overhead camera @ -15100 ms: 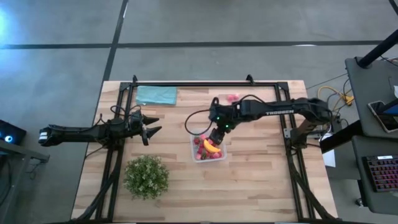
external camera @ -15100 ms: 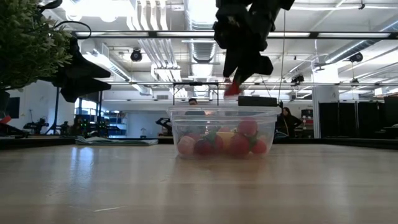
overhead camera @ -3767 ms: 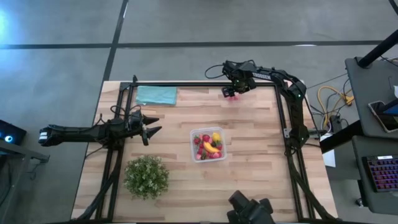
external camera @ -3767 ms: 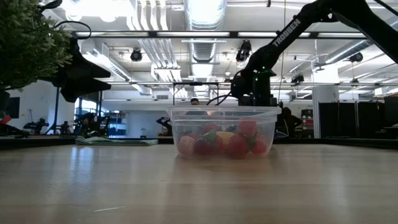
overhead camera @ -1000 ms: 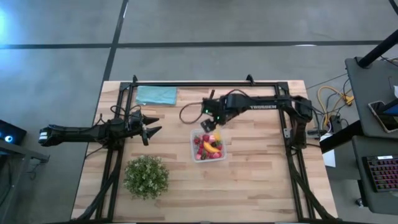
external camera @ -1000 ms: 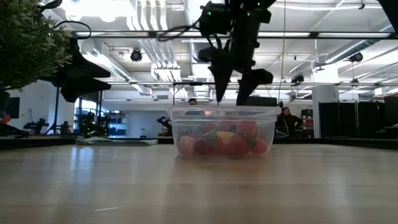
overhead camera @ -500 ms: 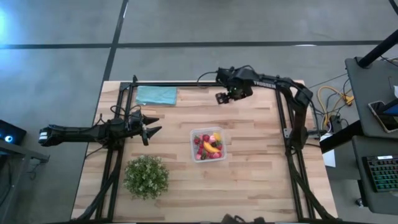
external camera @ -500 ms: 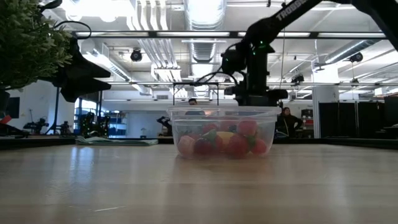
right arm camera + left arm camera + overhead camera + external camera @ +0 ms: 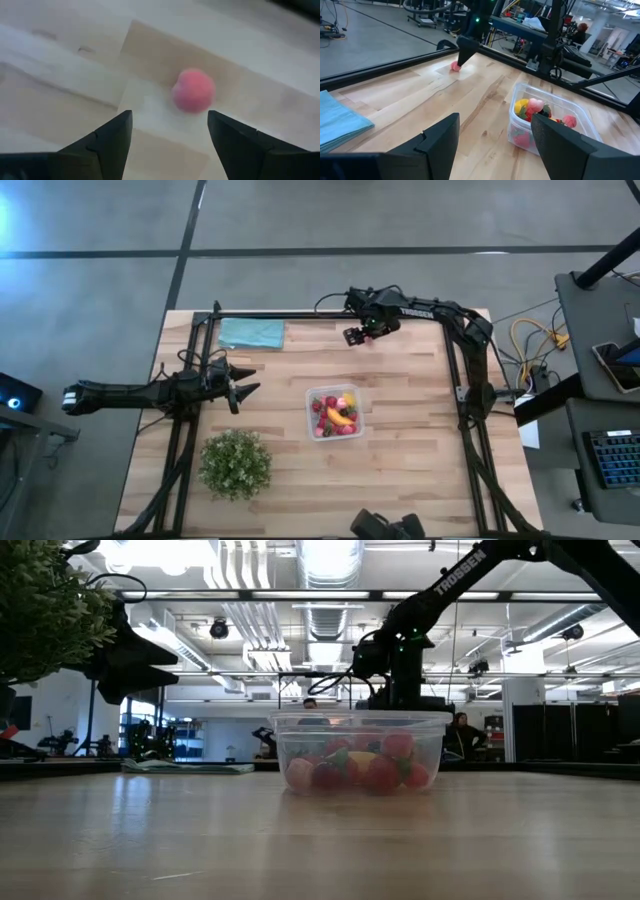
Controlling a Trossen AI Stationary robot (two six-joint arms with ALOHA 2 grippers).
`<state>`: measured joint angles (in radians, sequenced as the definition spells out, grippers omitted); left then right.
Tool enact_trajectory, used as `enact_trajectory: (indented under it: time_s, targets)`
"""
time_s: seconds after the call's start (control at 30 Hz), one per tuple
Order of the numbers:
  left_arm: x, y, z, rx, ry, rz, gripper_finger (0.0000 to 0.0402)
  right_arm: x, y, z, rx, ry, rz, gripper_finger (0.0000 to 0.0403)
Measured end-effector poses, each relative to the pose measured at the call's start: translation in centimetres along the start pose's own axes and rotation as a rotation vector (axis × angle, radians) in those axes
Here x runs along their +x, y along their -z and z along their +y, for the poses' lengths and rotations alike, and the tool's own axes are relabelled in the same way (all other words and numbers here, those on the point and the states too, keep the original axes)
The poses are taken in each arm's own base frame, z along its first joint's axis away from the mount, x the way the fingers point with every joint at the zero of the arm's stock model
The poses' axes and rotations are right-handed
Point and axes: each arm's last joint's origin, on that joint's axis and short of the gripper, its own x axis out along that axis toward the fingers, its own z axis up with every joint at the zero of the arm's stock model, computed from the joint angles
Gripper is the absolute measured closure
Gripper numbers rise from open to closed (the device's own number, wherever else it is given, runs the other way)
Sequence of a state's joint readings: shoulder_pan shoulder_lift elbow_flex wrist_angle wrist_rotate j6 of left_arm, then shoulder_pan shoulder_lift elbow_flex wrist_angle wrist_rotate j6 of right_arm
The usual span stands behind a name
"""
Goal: Pick and placing Produce into tupperware
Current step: Put the peach into the transparent container
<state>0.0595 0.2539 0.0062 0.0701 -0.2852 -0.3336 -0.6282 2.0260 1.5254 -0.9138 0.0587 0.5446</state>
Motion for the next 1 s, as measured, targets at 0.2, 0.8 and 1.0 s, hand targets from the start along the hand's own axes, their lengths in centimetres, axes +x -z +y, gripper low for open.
enact_trajectory:
  time_s: [0.2,0.8,1.0]
  targets:
    - [0.0,0.0,0.0,0.000,0.000,0.001,0.0168,0.1,-0.5,-0.9,0.025,0.018,-0.013,0.0159]
    - [0.0,0.0,0.0,0.000,0.000,0.001,0.0169,2.8,-1.2,-1.5,0.022,-0.001,0.047,0.0161]
    - [0.0,0.0,0.0,0.000,0.000,0.000,0.0168,2.8,-1.2,-1.5,0.021,0.024,0.031,0.0163]
